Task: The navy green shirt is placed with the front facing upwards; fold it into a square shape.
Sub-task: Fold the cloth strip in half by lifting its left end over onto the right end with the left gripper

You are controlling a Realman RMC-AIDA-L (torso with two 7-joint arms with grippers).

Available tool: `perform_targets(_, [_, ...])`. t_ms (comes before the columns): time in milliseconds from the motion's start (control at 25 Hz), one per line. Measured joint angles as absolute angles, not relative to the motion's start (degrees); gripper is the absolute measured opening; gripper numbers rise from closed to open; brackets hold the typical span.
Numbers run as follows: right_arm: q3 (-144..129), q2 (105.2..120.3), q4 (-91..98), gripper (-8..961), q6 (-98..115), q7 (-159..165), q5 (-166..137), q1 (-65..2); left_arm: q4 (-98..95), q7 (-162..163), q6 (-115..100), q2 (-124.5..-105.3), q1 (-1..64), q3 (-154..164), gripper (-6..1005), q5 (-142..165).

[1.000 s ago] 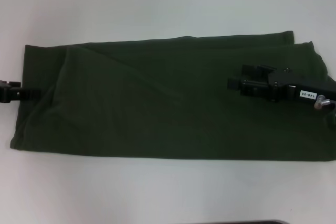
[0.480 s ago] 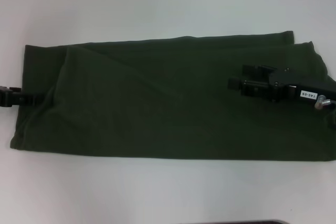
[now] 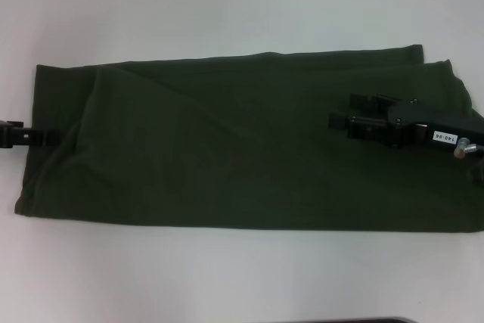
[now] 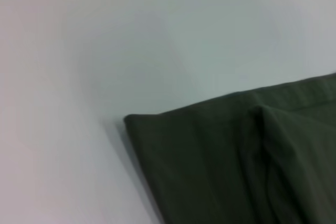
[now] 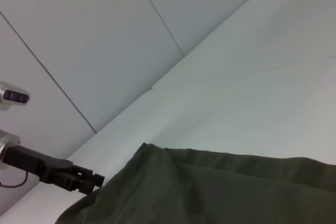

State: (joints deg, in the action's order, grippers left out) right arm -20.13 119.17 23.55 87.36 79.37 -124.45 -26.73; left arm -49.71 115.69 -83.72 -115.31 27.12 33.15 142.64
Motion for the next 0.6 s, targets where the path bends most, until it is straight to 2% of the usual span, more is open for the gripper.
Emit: perform_targets(600, [-20.1, 119.18, 23.6, 911, 87.2, 79.4, -124.5, -26.4, -47.2, 115.8, -83.1, -115.18, 28.5, 33.9, 886, 144.1])
